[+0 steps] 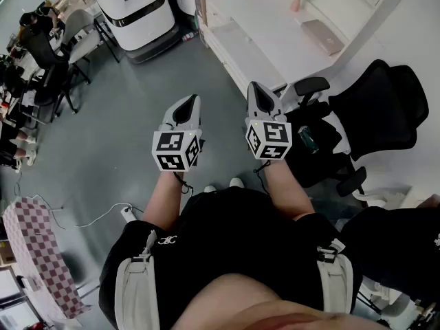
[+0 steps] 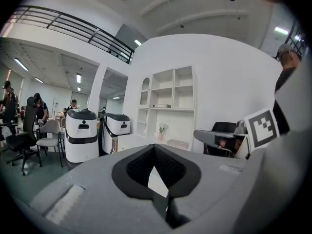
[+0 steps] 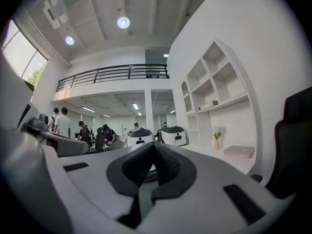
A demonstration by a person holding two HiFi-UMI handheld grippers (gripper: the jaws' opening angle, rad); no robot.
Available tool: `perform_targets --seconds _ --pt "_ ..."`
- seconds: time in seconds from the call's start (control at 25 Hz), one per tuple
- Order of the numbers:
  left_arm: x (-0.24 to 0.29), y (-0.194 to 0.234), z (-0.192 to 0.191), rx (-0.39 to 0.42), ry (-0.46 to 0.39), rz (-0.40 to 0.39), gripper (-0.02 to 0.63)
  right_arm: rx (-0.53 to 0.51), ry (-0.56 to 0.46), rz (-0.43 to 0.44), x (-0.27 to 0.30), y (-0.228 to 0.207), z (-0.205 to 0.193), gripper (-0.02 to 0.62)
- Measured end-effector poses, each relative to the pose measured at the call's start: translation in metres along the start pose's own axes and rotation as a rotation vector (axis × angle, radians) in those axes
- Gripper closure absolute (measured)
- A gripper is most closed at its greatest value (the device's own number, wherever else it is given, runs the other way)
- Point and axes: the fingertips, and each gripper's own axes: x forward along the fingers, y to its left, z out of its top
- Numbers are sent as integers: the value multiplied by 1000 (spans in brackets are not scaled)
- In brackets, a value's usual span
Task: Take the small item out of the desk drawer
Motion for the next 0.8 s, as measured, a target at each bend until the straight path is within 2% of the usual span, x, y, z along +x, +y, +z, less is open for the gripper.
perform_targets --seconds 0.4,0.8 --pt "-16 28 3 -13 -14 10 592 -19 -7 6 7 28 4 598" --pt "-44 65 -3 -11 -24 -10 592 -6 -27 -52 7 67 0 598"
